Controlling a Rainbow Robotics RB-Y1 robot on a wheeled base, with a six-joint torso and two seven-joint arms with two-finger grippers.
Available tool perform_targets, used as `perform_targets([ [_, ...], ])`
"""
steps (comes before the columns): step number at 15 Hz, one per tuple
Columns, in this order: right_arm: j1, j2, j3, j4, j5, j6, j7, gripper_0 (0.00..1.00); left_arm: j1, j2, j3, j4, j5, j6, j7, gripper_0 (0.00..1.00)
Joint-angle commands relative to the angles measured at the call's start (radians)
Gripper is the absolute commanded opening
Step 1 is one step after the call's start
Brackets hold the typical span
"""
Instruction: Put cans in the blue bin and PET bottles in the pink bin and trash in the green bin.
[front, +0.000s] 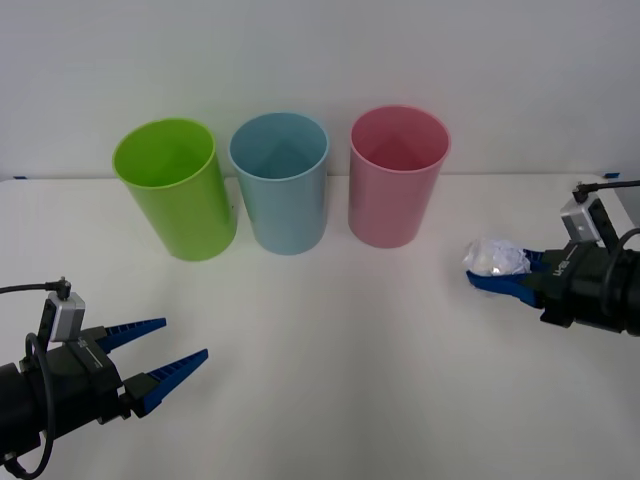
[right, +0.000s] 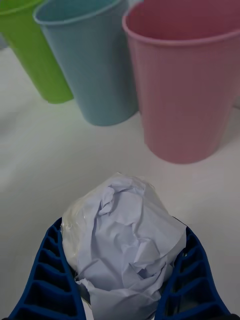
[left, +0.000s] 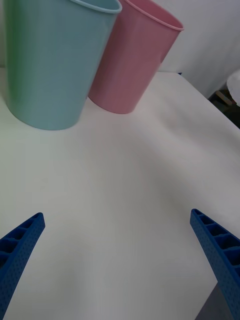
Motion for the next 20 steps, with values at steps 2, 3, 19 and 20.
perform_targets([
  [2,-0.035,0.078,-0.036,-0.046,-0.025,-0.001,-0.011,0.0,0.0,0.0,0.0,0.0,0.0,0.0,0.0,1.0],
  [3,-0.043,0.077,-0.041,-0.047,-0.043,-0.001,-0.015,0.0,0.0,0.0,0.0,0.0,0.0,0.0,0.0,1.0],
  [19,-0.523,0.196,0.097,0.086,-0.017,0.013,-0.186,0.0,0.0,0.0,0.0,0.0,0.0,0.0,0.0,1.0],
  [20,-0.563,0.21,0.125,0.123,0.004,0.039,-0.189,0.0,0.0,0.0,0.0,0.0,0.0,0.0,0.0,1.0],
])
